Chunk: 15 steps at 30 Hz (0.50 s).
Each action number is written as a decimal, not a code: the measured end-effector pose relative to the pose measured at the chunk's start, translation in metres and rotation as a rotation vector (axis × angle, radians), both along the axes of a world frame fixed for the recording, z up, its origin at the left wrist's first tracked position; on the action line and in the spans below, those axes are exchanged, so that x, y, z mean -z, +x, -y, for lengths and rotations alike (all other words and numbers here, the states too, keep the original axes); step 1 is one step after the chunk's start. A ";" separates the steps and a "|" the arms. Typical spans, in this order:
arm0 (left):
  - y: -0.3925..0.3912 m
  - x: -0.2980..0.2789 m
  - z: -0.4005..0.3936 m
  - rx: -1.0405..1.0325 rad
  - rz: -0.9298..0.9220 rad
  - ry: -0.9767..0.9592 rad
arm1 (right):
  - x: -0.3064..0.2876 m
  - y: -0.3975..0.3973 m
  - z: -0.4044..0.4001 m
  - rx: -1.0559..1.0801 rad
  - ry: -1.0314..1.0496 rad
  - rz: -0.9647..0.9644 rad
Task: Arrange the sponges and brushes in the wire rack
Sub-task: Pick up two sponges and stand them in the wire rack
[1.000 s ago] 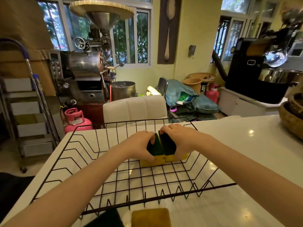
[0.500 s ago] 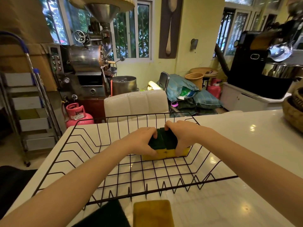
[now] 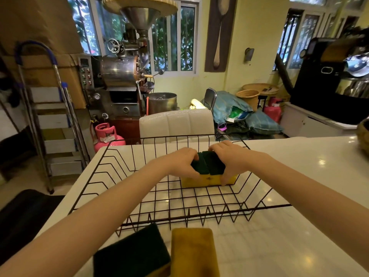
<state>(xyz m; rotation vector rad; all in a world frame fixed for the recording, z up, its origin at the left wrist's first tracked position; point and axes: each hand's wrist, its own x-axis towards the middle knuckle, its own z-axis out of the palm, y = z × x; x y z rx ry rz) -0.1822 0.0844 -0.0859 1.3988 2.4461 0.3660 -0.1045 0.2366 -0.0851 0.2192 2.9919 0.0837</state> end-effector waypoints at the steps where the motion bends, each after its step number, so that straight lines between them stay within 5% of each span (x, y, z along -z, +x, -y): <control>1: 0.003 -0.006 0.005 0.003 -0.001 0.019 | -0.004 0.004 0.002 0.007 -0.036 -0.021; 9: 0.050 -0.049 0.076 0.003 -0.056 0.339 | -0.039 0.068 0.062 -0.119 -0.447 -0.473; 15: 0.104 -0.033 0.131 0.045 -0.170 0.471 | -0.011 0.122 0.117 -0.259 -0.611 -0.583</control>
